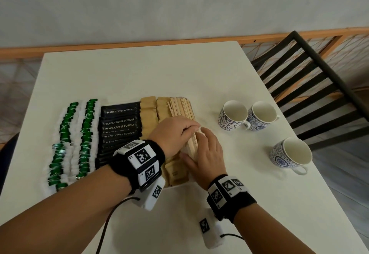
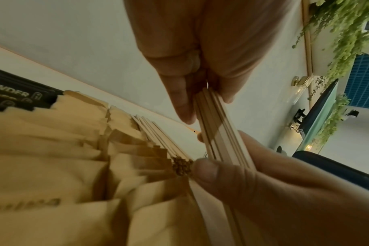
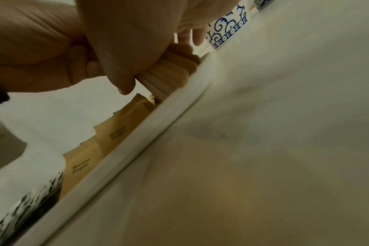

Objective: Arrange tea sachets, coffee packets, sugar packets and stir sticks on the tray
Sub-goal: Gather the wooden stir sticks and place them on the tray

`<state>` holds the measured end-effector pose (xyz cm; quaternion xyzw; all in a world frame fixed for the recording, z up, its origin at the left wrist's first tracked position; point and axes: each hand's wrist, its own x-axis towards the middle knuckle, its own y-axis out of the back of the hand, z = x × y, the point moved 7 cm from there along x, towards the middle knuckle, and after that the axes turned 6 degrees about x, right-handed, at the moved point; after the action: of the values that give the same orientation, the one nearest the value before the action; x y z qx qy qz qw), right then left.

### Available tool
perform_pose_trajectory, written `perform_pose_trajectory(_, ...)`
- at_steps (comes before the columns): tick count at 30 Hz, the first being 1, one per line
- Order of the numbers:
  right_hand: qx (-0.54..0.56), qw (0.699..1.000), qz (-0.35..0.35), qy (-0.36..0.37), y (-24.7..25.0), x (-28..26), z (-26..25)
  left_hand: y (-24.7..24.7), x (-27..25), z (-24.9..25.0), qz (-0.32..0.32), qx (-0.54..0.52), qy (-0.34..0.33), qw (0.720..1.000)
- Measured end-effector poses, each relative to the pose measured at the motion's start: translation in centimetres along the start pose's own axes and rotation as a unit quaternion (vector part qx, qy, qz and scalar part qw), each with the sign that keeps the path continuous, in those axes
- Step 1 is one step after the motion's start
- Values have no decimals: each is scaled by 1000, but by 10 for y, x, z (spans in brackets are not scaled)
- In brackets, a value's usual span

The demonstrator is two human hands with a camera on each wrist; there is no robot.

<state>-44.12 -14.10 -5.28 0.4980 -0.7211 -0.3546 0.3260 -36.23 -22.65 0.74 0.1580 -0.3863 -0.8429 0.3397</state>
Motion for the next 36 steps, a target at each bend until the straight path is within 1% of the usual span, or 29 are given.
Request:
perform_pose_trajectory(2,26,998,-46,-26,-6,0,4,-3,1,0,-10,10,-1,1000)
perform_pose_trajectory(4,20,996,-78,-43,-11,2,7,-8,2,-1,-31,29,6,999)
perform_pose_trajectory(9,10,986,-138,-87,-26,8,16,-23,5,-14,-125,103,48,986)
perform_pose_trajectory(11,14,984,-150,-95,-30,7,17,-28,6,-18,-156,139,46,977)
perform_pose_trajectory(14,13,984,-152,-89,-33,6,18,-34,7,-21,-186,188,18,964)
perform_pose_trajectory(18,4,984,-160,-81,-33,6,18,-37,6,-27,-203,235,15,950)
perform_pose_trajectory(22,7,982,-173,-74,-33,6,18,-40,5,-31,-213,251,18,944)
perform_pose_trajectory(24,42,982,-169,-71,-31,7,17,-39,5,-31,-205,243,22,948)
perform_pose_trajectory(27,146,977,-129,-87,-22,14,18,-36,6,-32,-193,223,27,955)
perform_pose_trajectory(29,222,962,-109,-113,-16,22,19,-35,8,-35,-194,215,30,957)
perform_pose_trajectory(31,266,948,-104,-140,-13,31,21,-35,9,-38,-193,209,34,958)
perform_pose_trajectory(33,253,951,-96,-150,-9,43,23,-33,10,-39,-185,204,35,961)
perform_pose_trajectory(36,215,962,-50,-159,1,60,30,-28,12,-37,-164,195,32,966)
